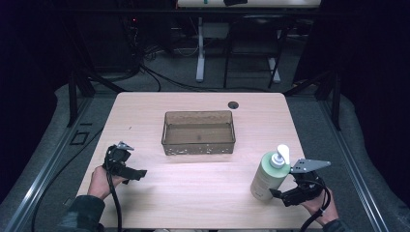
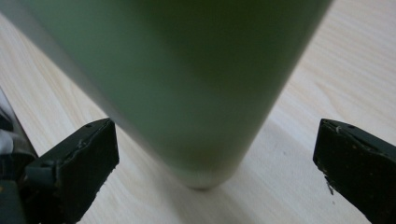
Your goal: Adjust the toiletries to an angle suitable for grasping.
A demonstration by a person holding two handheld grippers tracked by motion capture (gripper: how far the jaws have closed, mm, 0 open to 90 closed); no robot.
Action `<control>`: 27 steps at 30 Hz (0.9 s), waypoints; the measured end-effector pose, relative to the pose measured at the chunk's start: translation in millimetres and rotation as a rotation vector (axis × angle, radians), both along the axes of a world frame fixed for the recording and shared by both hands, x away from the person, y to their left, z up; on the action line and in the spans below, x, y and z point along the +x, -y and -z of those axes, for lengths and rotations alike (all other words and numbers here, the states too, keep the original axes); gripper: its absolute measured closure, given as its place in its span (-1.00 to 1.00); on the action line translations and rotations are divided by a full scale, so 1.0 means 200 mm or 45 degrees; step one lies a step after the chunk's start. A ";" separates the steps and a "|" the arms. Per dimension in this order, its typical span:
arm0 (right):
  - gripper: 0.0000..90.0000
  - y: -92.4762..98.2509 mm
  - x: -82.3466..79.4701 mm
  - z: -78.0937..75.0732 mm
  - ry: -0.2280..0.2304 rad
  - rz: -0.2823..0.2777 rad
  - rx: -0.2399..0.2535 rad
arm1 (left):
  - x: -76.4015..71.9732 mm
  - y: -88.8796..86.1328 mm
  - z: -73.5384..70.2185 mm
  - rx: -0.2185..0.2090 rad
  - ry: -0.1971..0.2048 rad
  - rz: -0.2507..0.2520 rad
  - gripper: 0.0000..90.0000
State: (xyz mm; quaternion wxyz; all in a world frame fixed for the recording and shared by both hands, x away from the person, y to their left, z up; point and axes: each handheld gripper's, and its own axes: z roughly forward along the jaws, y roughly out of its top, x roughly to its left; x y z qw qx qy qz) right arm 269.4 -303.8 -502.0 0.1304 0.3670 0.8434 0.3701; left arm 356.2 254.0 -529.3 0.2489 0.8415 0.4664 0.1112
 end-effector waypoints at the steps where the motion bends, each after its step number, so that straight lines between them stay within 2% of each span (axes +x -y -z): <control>1: -1.00 -0.01 0.00 -0.01 0.007 -0.003 0.008 | 0.00 0.00 0.00 -0.004 -0.004 0.001 -1.00; 10: -1.00 -0.08 0.02 -0.03 0.063 0.004 0.019 | 0.00 0.00 0.00 0.010 -0.008 0.005 -1.00; 15: -0.75 -0.11 0.02 -0.04 0.096 -0.006 0.025 | 0.00 0.00 0.00 0.008 -0.008 0.007 -1.00; 27: -0.74 -0.13 0.03 -0.04 0.111 0.021 0.028 | 0.00 -0.01 0.00 0.010 -0.007 0.005 -1.00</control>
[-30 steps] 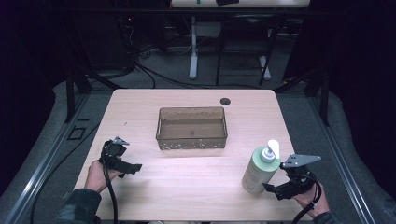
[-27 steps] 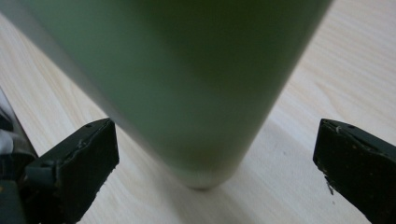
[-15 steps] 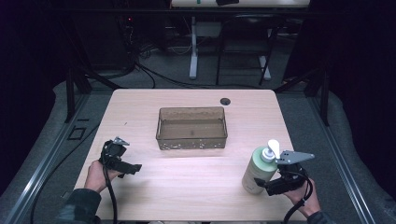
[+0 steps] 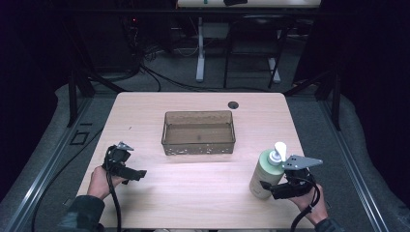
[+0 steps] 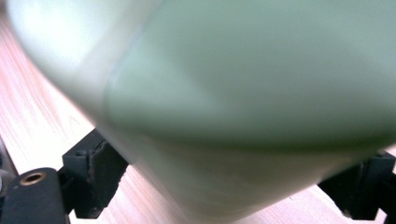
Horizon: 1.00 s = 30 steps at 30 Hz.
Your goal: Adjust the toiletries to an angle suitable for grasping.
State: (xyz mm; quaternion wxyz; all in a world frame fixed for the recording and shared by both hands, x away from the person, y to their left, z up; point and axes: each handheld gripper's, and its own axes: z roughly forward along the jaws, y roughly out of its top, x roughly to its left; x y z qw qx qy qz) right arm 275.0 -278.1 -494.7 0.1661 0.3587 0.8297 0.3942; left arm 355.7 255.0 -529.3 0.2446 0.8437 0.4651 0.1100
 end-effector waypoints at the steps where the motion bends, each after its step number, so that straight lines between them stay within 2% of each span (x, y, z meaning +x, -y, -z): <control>1: -0.74 0.00 0.00 0.00 0.002 -0.001 0.000 | 0.00 0.00 0.00 -0.002 -0.002 0.001 -1.00; 30: -0.73 -0.16 0.13 0.01 0.014 -0.085 0.005 | 0.00 -0.01 0.00 -0.005 -0.002 0.003 -1.00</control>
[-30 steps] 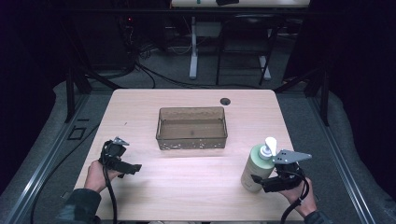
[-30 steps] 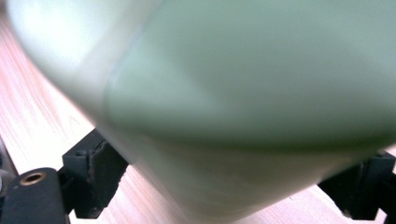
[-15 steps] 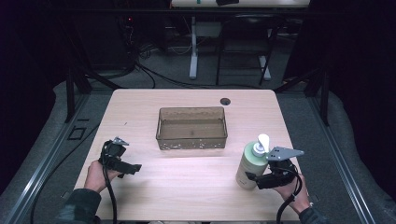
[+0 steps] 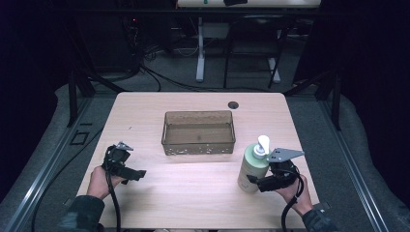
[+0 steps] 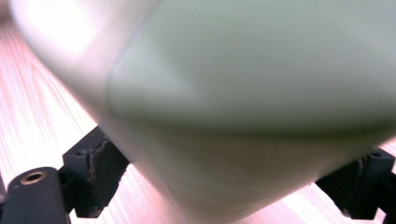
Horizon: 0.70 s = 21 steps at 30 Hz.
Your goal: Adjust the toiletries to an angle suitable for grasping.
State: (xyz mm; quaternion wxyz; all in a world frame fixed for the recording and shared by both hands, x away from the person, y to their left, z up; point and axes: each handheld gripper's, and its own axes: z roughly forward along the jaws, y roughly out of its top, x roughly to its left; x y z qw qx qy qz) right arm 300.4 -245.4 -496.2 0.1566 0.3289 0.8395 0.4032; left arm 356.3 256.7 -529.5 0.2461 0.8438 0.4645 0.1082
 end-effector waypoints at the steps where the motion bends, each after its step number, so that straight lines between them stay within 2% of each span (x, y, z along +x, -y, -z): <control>1: -0.73 -0.02 0.01 0.00 -0.005 -0.005 0.002 | 0.00 0.00 0.00 -0.003 -0.003 0.000 -1.00; 21: -0.73 -0.19 0.12 0.01 0.004 -0.106 0.010 | 0.00 0.00 0.00 -0.014 -0.007 0.007 -1.00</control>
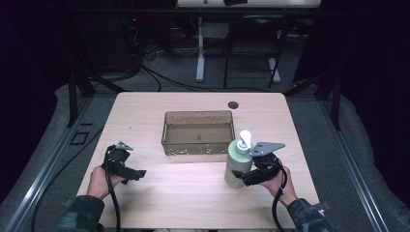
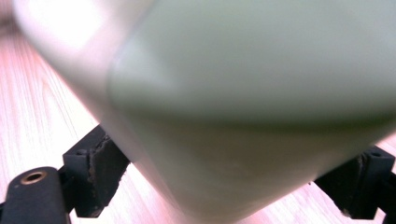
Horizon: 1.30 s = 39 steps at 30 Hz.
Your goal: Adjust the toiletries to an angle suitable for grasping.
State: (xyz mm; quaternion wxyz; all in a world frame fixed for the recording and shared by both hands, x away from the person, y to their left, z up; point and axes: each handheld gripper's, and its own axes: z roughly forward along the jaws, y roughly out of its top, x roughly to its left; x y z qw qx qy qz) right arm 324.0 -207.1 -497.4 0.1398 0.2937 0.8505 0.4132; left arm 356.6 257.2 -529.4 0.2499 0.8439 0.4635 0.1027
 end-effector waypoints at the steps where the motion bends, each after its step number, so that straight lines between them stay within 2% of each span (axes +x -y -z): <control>1: -0.73 -0.01 0.00 0.00 0.001 -0.004 0.000 | 0.00 0.00 0.00 0.001 0.001 0.001 -1.00; 9: -0.73 -0.09 0.04 0.01 0.011 -0.059 0.004 | 0.00 0.00 0.00 0.002 -0.004 0.007 -1.00; 16: -0.73 -0.17 0.09 0.01 0.015 -0.146 0.013 | 0.00 0.00 0.00 0.007 -0.005 0.003 -1.00; 17: -0.73 -0.19 0.11 0.02 0.019 -0.185 0.024 | 0.00 0.00 0.00 0.007 -0.003 0.002 -1.00; 23: -0.73 -0.25 0.15 0.03 0.024 -0.292 0.049 | 0.00 0.00 0.00 0.008 -0.005 0.001 -1.00; 24: -0.73 -0.25 0.15 0.03 0.024 -0.292 0.049 | 0.00 0.00 0.00 0.008 -0.005 0.001 -1.00; 27: -0.73 -0.29 0.18 0.03 0.027 -0.360 0.059 | 0.00 0.00 0.00 0.008 -0.001 0.008 -1.00; 33: -0.73 -0.34 0.22 0.04 0.037 -0.422 0.083 | 0.00 0.01 -0.01 -0.010 0.007 0.012 -1.00; 37: -0.74 -0.37 0.23 0.04 0.037 -0.435 0.079 | 0.00 0.01 -0.01 -0.017 0.007 0.019 -1.00; 39: -0.74 -0.37 0.23 0.04 0.018 -0.423 0.072 | 0.00 0.01 -0.01 -0.021 0.012 0.024 -1.00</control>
